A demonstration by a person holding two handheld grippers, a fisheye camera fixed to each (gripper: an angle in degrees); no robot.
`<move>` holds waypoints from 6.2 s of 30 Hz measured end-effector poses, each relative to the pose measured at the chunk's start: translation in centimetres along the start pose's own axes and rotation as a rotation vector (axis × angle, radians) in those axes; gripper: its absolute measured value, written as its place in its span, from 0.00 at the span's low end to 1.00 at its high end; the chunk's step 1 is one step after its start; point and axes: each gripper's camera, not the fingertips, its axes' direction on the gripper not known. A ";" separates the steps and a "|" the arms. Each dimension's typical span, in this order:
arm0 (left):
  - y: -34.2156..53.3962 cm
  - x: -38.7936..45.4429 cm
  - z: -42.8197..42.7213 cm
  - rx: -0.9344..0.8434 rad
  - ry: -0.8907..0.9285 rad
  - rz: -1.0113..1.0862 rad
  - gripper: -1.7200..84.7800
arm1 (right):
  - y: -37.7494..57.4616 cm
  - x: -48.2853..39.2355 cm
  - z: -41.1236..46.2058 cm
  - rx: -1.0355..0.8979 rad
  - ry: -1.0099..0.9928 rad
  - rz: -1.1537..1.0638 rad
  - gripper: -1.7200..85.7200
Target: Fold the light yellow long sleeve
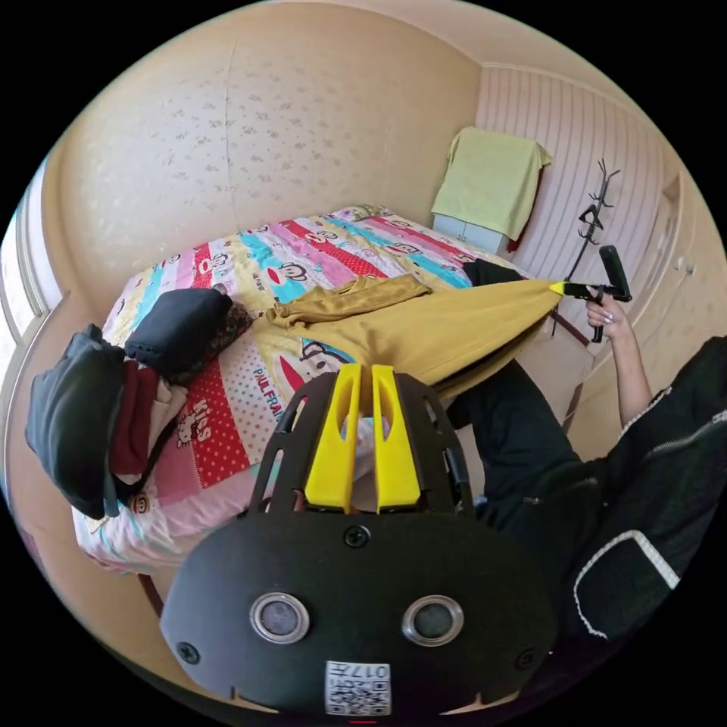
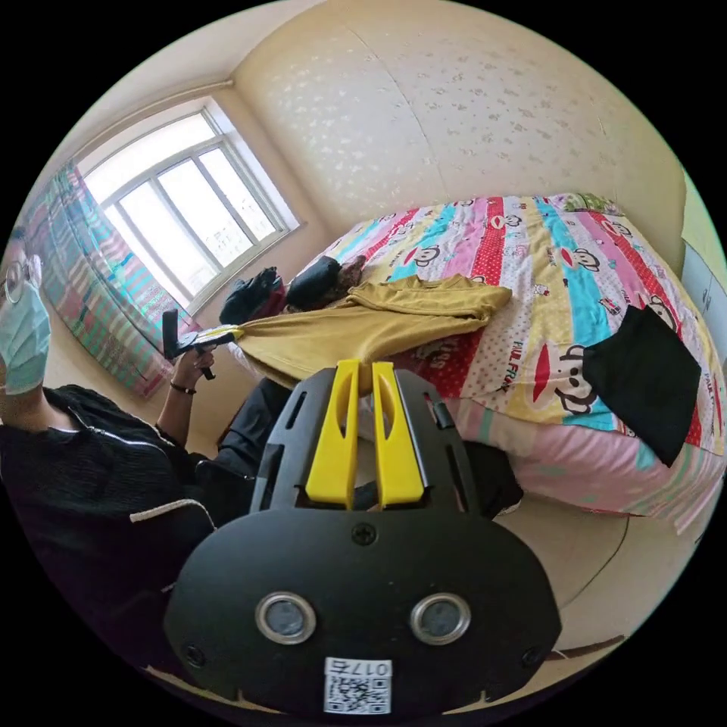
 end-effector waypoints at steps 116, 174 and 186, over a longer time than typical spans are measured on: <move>-8.3 -15.6 27.4 0.029 0.508 -0.510 0.08 | 12.0 18.3 20.4 0.462 0.094 0.786 0.07; -16.5 -17.3 42.9 -0.054 0.841 -0.586 0.09 | -5.6 -8.6 27.3 0.008 0.879 -0.064 0.11; -22.5 -13.7 38.7 0.078 0.906 -0.326 0.09 | -12.5 -10.2 15.6 0.131 0.839 -0.055 0.09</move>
